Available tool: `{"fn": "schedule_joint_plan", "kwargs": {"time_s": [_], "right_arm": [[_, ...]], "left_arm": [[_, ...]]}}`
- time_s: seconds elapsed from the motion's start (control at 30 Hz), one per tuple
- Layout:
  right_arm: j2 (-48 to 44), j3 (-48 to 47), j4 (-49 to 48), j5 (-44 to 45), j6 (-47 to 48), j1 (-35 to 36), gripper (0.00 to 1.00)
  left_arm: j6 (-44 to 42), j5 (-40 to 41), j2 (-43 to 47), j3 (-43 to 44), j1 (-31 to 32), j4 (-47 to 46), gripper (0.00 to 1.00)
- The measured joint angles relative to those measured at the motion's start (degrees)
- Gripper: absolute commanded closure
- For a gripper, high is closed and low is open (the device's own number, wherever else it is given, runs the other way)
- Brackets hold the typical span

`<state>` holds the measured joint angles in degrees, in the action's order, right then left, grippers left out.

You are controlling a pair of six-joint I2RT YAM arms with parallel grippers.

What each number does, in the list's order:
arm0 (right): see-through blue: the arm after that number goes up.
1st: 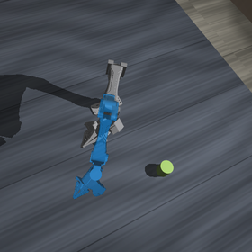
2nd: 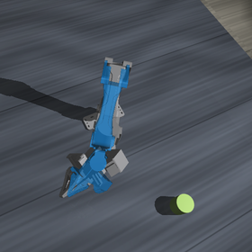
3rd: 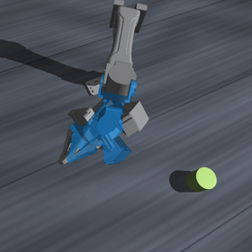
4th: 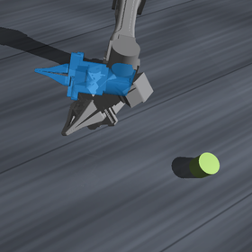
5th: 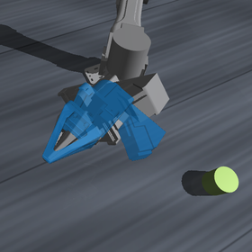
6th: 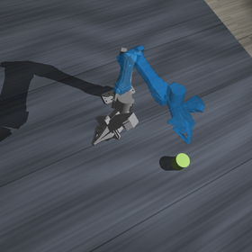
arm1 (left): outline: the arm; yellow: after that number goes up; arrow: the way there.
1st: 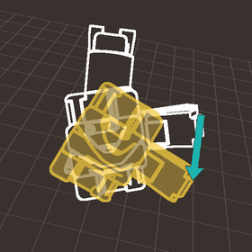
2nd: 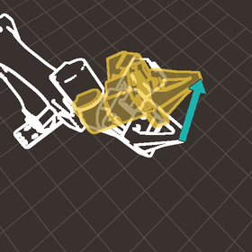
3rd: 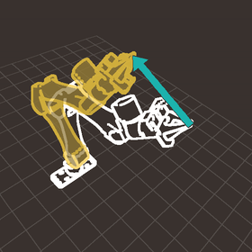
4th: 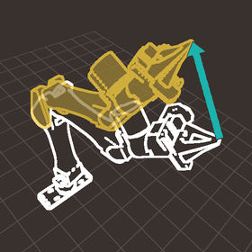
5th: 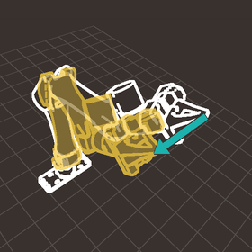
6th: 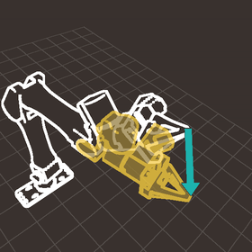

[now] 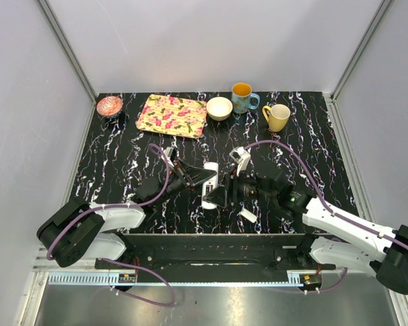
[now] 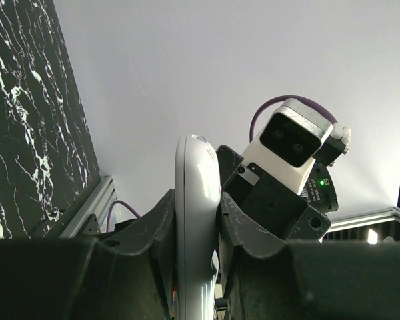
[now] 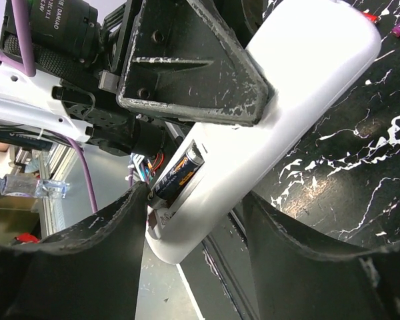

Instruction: Load the batteries into the remote control

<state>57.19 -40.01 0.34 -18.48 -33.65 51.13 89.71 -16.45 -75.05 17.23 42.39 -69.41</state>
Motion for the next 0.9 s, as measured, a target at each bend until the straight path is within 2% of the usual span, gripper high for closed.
{"fn": "schedule_joint_plan", "kwargs": {"time_s": [0.2, 0.43, 0.53, 0.57, 0.63, 0.67, 0.8, 0.83, 0.87, 0.9], "right_arm": [[1.8, 0.1, -2.4, -2.3, -2.1, -0.4, 0.51], [3.6, 0.6, -5.9, -4.5, -5.3, -1.2, 0.7], [4.2, 1.0, -7.8, -5.4, -6.9, -1.4, 0.81], [4.4, 1.2, -8.3, -5.7, -7.4, -1.5, 0.9], [4.9, 1.3, -9.2, -6.3, -8.4, -1.6, 0.99], [5.2, 1.3, -9.6, -6.5, -8.8, -1.6, 1.0], [6.3, 1.3, -10.7, -7.1, -10.5, -1.7, 1.0], [6.4, 1.3, -10.9, -7.1, -10.8, -1.8, 0.95], [6.5, 1.3, -11.0, -7.1, -11.0, -1.8, 0.81], [6.5, 1.3, -11.0, -7.2, -11.2, -1.8, 0.59]], "left_arm": [[-0.4, 0.0, 0.1, 0.0, -0.1, 0.5, 1.0], [-0.9, 0.1, 1.0, 0.0, -0.5, 0.5, 1.0], [-1.0, 0.2, 1.2, 0.0, -0.5, 0.5, 1.0], [-1.1, 0.2, 1.3, 0.0, -0.5, 0.5, 1.0], [-1.2, 0.2, 1.5, 0.0, -0.5, 0.5, 1.0], [-1.3, 0.2, 1.5, 0.0, -0.6, 0.5, 1.0], [-1.5, 0.2, 1.5, 0.0, -0.7, 0.5, 1.0], [-1.5, 0.2, 1.5, 0.0, -0.7, 0.5, 1.0], [-1.5, 0.2, 1.5, 0.0, -0.7, 0.5, 1.0], [-1.5, 0.2, 1.5, 0.0, -0.7, 0.5, 1.0]]}}
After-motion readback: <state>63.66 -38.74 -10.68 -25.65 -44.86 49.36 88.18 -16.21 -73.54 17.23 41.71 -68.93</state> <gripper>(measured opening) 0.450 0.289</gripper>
